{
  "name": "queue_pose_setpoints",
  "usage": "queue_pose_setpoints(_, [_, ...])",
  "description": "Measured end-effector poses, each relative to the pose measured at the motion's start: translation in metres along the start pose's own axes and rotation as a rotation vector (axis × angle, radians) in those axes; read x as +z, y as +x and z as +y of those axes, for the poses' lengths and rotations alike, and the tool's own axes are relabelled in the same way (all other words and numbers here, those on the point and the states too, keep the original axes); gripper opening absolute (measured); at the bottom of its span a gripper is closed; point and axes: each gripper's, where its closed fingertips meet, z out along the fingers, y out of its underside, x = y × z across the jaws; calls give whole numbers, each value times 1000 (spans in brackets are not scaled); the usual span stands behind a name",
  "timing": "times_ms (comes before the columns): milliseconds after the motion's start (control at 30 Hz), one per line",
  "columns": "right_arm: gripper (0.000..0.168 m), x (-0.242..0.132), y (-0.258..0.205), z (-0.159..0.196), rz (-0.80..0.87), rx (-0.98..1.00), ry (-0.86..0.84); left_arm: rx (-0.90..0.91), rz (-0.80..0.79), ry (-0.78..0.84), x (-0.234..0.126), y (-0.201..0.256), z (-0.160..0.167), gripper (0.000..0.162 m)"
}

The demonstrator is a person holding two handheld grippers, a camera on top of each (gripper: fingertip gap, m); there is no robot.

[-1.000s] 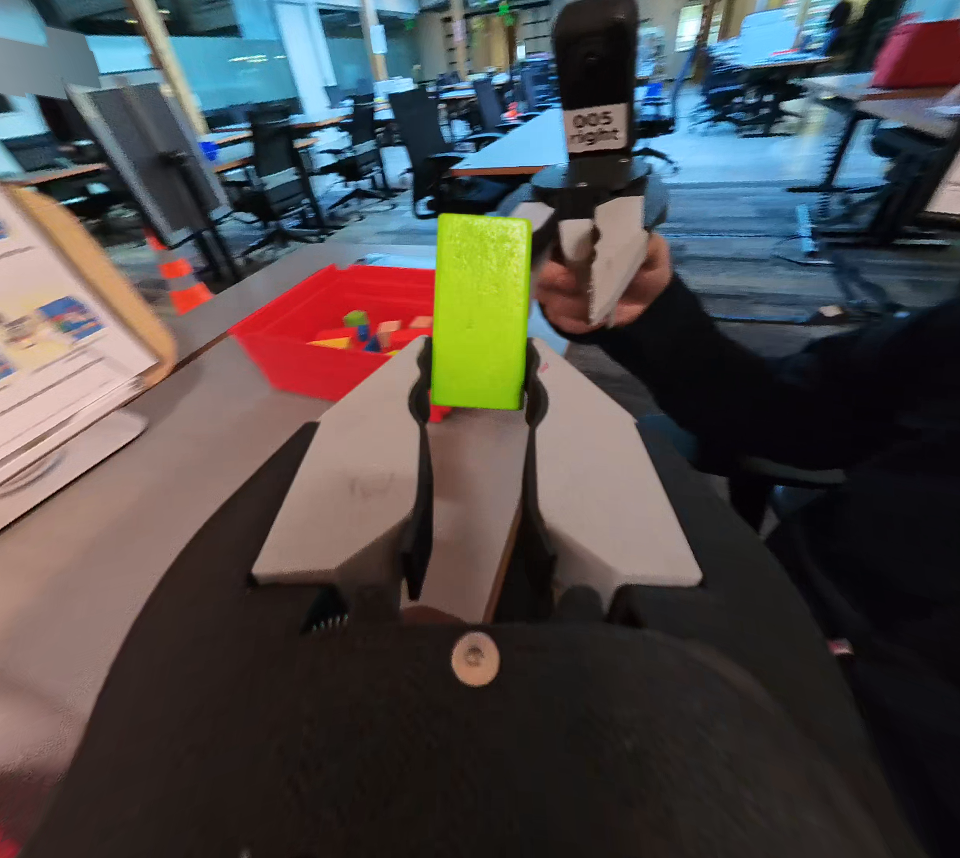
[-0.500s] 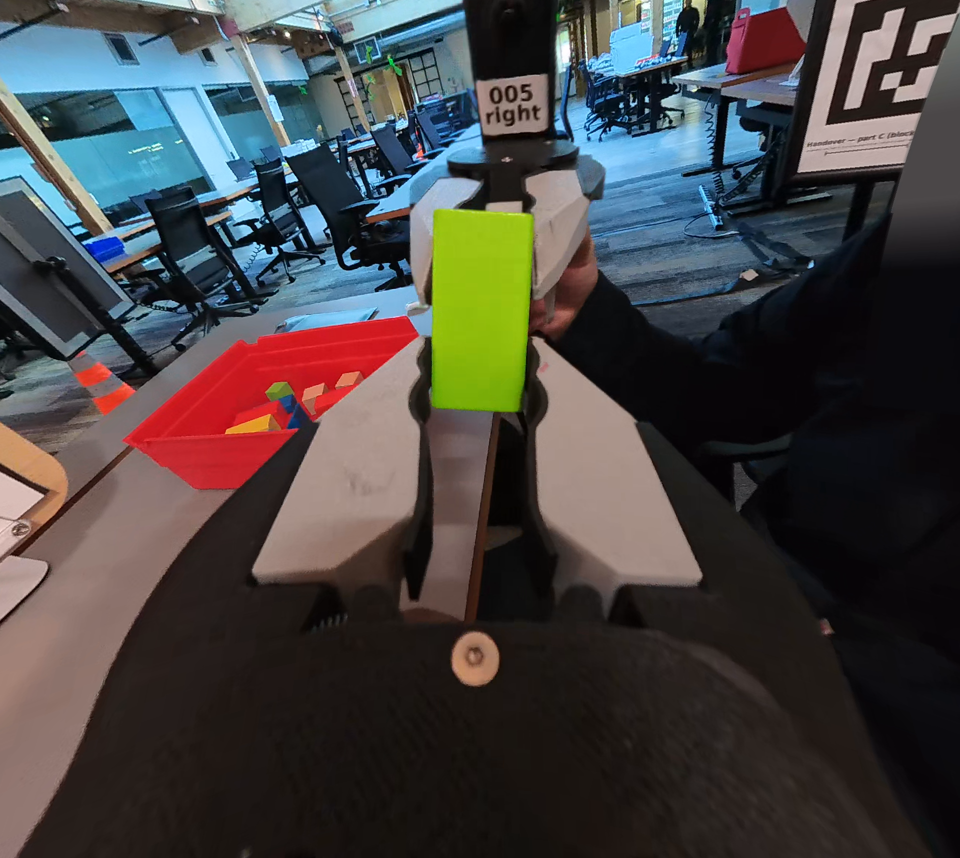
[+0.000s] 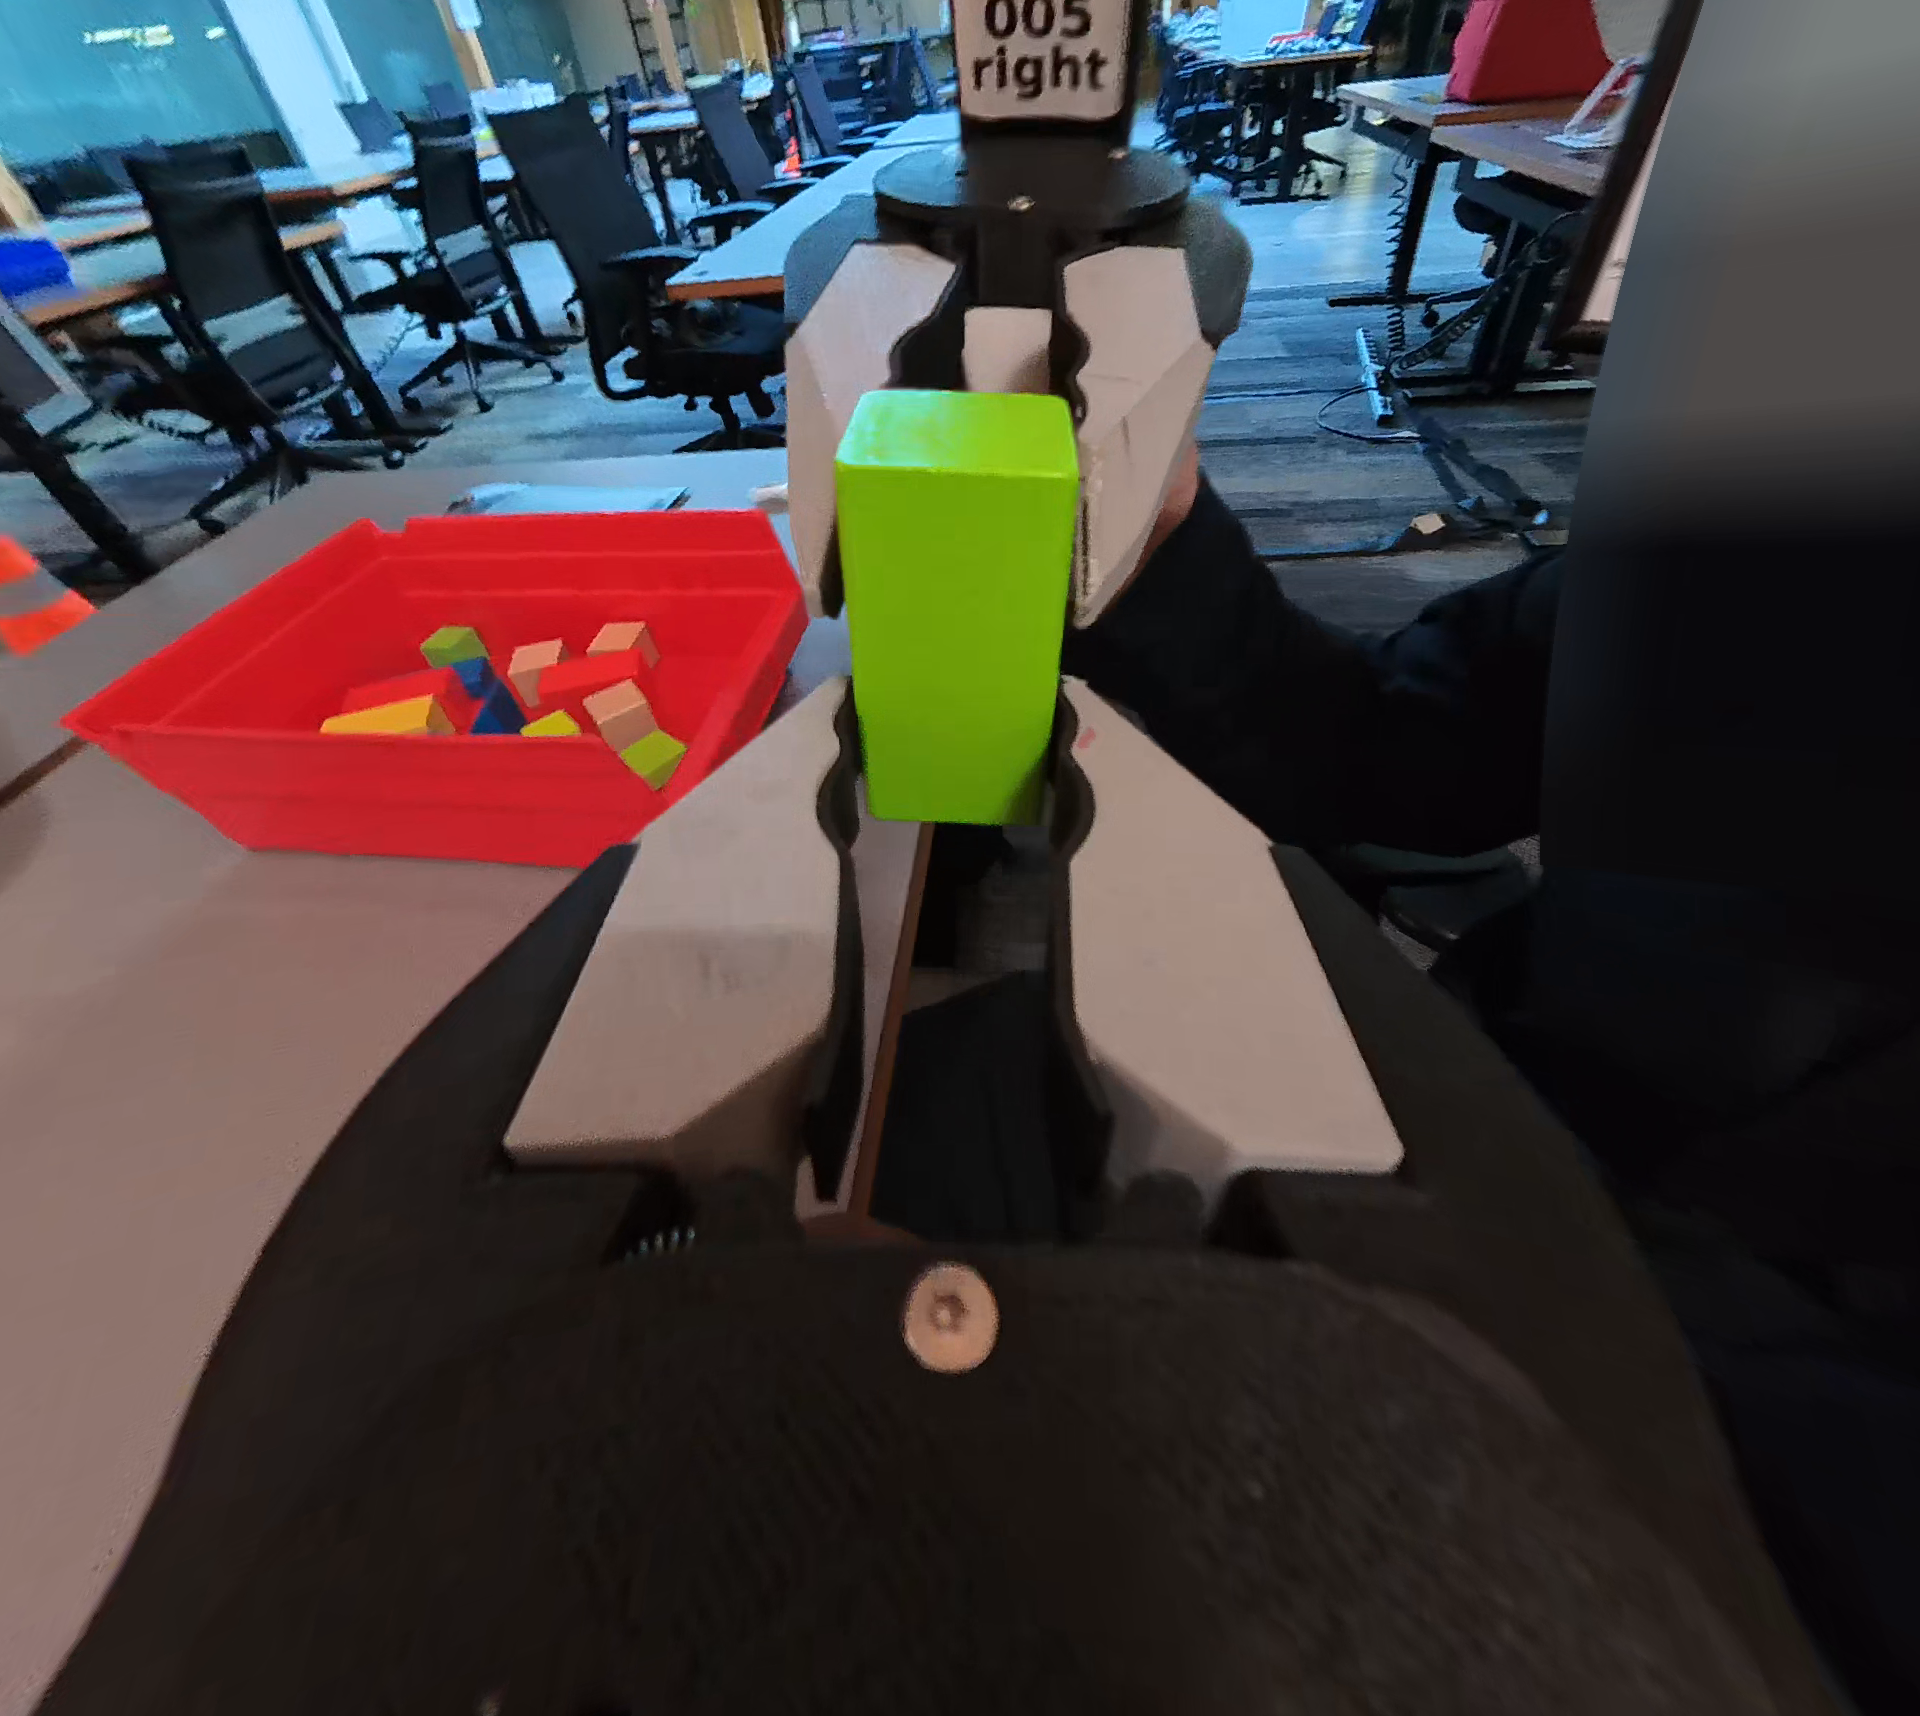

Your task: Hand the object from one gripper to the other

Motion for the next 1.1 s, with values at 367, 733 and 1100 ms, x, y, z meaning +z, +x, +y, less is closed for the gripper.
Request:
queue_pose_setpoints(367, [31,-117,140,39,653,38,-140,-44,-152,-170,-14,-42,36,47])
queue_pose_setpoints(733, [31,-255,220,205,1067,289,-823,-44,-177,-142,-25,-49,30,43])
queue_pose_setpoints(1100, [32,-251,208,251,960,242,-1184,51,-288,-226,-38,-65,42,42])
